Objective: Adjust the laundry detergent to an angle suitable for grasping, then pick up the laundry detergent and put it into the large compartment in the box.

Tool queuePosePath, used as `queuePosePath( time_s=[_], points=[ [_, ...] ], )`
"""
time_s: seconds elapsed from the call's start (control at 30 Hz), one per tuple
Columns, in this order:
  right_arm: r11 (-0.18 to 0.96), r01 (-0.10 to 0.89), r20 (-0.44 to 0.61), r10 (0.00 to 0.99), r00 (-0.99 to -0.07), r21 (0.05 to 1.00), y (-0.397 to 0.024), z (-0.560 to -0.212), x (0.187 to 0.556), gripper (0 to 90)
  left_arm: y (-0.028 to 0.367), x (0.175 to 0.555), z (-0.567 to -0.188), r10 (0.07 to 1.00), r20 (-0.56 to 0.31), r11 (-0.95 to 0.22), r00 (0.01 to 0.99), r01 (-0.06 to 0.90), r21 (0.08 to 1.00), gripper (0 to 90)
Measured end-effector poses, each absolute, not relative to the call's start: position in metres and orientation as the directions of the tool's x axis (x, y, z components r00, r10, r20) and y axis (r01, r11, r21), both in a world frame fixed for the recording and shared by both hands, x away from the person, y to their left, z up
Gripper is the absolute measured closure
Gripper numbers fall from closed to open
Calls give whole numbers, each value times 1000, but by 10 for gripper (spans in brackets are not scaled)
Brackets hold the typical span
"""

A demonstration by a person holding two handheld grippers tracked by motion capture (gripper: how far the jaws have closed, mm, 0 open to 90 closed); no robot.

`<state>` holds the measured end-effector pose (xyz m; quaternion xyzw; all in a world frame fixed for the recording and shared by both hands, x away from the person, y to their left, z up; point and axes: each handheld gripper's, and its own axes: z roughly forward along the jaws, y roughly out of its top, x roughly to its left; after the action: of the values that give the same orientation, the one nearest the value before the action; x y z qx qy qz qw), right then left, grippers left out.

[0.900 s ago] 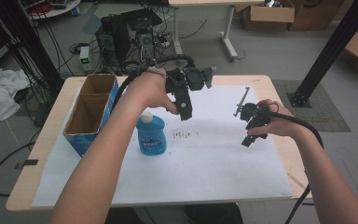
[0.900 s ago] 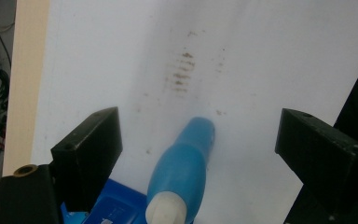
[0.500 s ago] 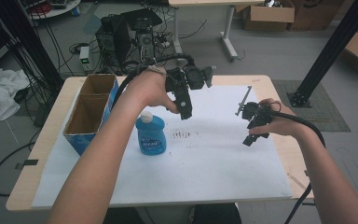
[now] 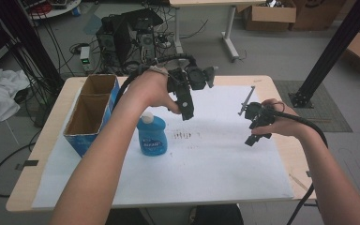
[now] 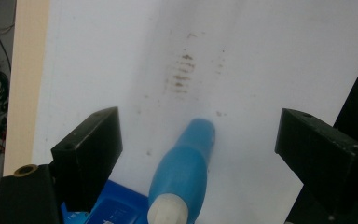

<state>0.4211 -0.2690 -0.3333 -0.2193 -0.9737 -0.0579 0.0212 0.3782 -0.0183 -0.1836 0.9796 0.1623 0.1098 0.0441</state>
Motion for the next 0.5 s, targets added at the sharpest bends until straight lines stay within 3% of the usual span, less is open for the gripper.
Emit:
queuePosePath(
  time_s=[0.5],
  points=[
    [896,431,64,427,-902,106,-269,-331,420,242,-16,380,-184,329,193,-942,924,307,137,153]
  ],
)
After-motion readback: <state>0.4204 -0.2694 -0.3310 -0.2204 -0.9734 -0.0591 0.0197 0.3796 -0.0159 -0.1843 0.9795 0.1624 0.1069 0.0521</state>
